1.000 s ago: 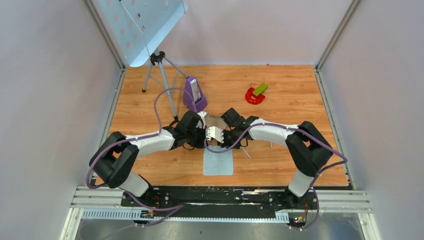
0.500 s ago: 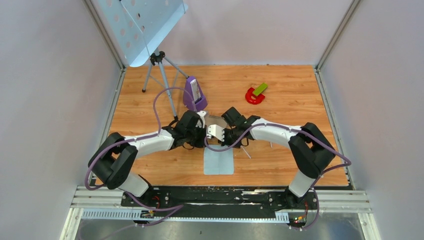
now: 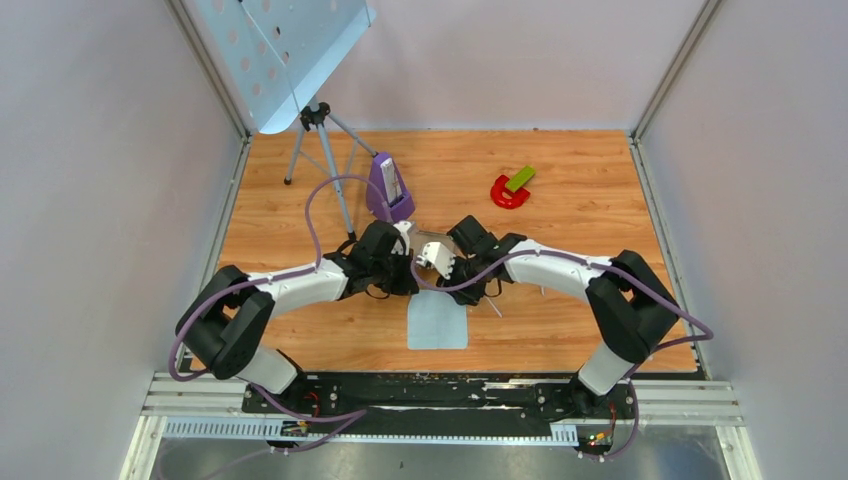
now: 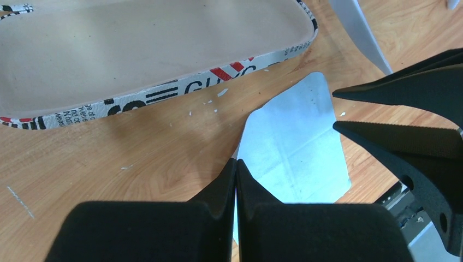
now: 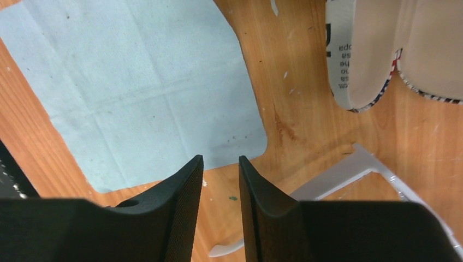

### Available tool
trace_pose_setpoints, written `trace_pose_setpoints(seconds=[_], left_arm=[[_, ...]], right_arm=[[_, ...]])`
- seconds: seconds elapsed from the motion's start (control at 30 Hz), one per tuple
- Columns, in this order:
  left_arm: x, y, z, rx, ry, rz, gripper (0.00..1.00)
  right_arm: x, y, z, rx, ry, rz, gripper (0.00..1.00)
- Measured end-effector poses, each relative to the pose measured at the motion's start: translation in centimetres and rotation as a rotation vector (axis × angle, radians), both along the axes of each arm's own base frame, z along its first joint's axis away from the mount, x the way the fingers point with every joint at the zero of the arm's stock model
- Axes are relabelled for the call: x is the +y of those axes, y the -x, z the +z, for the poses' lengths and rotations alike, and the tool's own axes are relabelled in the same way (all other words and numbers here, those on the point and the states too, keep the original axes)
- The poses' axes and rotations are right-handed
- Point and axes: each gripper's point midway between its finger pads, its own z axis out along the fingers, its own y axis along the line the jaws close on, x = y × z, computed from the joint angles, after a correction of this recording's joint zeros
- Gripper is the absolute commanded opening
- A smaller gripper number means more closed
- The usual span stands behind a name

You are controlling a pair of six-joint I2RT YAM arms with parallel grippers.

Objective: Organize the sunglasses
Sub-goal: Fold the glasses cleaning cloth at the center of the board.

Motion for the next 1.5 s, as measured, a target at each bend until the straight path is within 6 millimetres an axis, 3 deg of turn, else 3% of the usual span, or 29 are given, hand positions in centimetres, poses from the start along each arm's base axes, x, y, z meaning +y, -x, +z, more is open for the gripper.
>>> trace_pose_setpoints(seconds=[0.3,0.57,1.17,1.5], left_arm=[[-0.3,0.1,-0.4,0.033,0.013,0.022,0.0],[-0.4,0.0,-0.4,0.031,0.019,0.023,0.0],[-0.4,0.2,-0.9,0.041,0.019,0.018,0.0],[-0.4,0.3,-1.0,0.043,0.018,0.019,0.0]], right_arm=[[-0.6,-0.2,0.0,0.112,-0.034,-0.211,0.29],[-0.2,-1.1,-1.2,0.201,-0.028,-0.331,0.28],[-1.2,-2.4,-1.4,0.148,0.01,-0.392,0.32],[-0.6,-2.9,-1.5,0.126,0.016,-0.393,0.28]])
